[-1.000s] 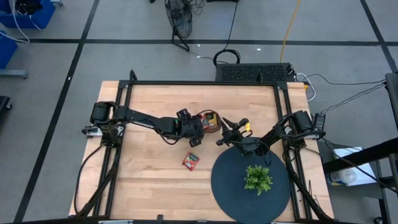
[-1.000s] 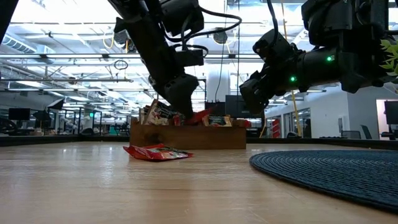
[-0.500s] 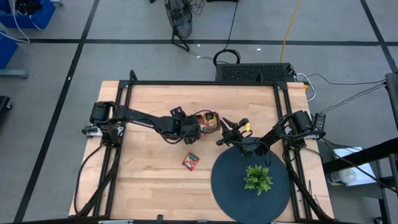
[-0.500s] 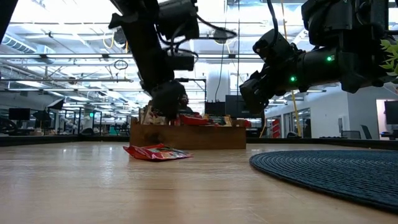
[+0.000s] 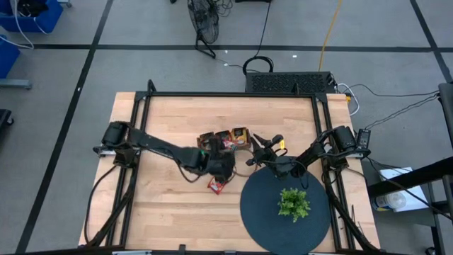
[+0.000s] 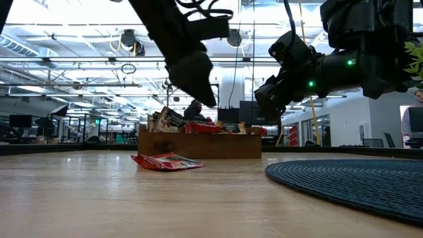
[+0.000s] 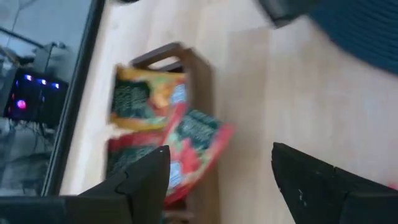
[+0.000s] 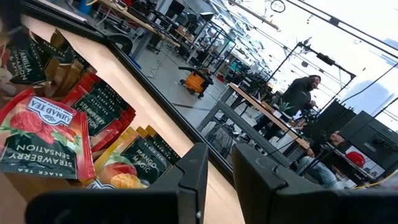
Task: Pick & Place Tea
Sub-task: Put the red tea bag into the middle section wooden organizer
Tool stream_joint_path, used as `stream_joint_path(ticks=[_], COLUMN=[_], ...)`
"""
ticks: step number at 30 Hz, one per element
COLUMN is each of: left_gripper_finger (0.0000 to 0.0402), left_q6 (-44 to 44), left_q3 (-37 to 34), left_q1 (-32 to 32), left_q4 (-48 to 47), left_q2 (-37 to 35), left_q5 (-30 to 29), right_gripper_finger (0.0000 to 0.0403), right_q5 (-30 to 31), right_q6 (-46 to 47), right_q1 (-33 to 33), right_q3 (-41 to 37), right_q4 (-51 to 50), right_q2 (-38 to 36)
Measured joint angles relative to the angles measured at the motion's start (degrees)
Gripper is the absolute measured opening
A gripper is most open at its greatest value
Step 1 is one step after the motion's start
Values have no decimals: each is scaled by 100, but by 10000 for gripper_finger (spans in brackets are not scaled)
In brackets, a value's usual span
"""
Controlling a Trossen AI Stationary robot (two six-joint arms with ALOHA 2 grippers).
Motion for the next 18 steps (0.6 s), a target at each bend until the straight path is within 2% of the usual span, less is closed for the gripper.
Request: stream_joint_path(ticks=[3, 8, 12, 18], left_gripper_finger=[273, 273, 273, 273], left_q6=[217, 884, 1083, 892], left_q3=[163, 360, 451, 466], left_q1=[-129, -180, -175, -110], left_q4=[-1, -181, -125, 193], left_q2=[362, 958, 1163, 1165], left_q5=[-266, -1191, -1457, -1537], right_gripper_finger=[61, 61, 61, 61], right_q5=[-7, -2, 3, 4], right_q6=[19, 10, 3, -1], right_q1=[2, 2, 1, 2], right_q3=[0, 0, 0, 0], right_q4=[4, 7, 7, 13], right_q2=[0, 0, 0, 0])
